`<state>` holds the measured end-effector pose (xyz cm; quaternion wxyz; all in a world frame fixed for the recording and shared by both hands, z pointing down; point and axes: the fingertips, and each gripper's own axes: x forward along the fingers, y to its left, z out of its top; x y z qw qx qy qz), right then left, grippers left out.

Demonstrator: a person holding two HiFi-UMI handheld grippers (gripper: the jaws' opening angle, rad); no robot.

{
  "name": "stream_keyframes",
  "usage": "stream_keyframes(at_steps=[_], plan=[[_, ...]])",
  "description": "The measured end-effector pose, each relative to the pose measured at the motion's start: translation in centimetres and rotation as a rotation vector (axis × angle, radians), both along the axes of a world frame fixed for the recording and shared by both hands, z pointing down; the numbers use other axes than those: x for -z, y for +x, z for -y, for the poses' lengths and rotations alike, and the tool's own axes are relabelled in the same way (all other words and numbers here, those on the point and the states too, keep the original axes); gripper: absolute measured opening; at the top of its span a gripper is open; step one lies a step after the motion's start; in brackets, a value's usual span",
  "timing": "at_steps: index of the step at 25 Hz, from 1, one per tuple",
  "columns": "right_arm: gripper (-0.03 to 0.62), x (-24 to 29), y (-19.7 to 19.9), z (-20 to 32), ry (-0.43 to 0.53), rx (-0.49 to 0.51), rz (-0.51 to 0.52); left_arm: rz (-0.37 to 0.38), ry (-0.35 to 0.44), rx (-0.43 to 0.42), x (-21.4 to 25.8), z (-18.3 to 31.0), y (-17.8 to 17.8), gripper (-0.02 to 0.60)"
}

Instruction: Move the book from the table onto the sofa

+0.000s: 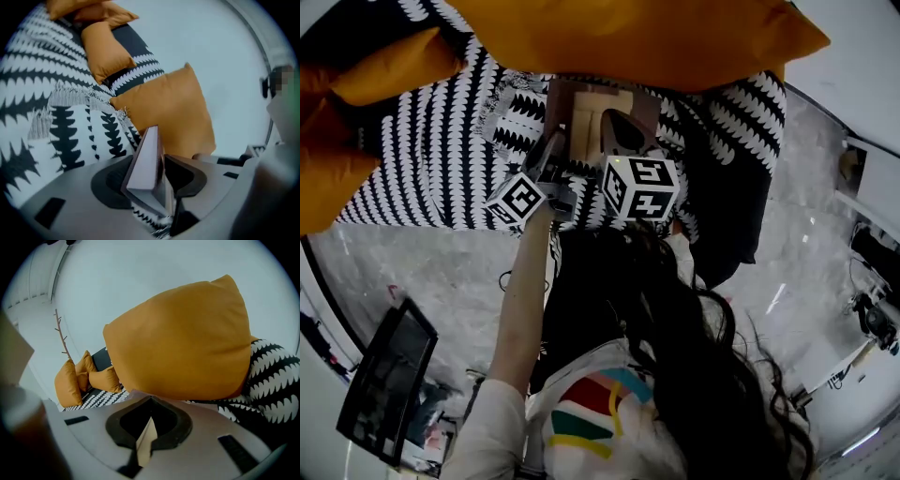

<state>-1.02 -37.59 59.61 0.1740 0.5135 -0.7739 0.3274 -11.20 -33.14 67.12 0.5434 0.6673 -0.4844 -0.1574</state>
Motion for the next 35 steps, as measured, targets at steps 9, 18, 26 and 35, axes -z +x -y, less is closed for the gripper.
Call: stream_keyframes(at_steps=[9,18,26,35], plan=[[0.012,4.0,-1.2,0.7,0.004,-0.006,-0.012,0.258,-0.018,-0.058,2.8,1.2,-0.9,0.353],[0.012,16.7,-2.0,2.7,0.113,-0.006,-0.01,0.384,0.224,-0.045,19.1,6.8,-2.9,0.356],[0.012,32.8,-1.3,4.5,0.343,-0.017,0.005,0.537,0.673,-0.065,41.5,9.1,-0.3,0.277],[0.012,52.5,1.5,-1.5,0.73,-0.034,0.015,0.779,0.894,0.086,62.2,2.0,0.7,0.007]])
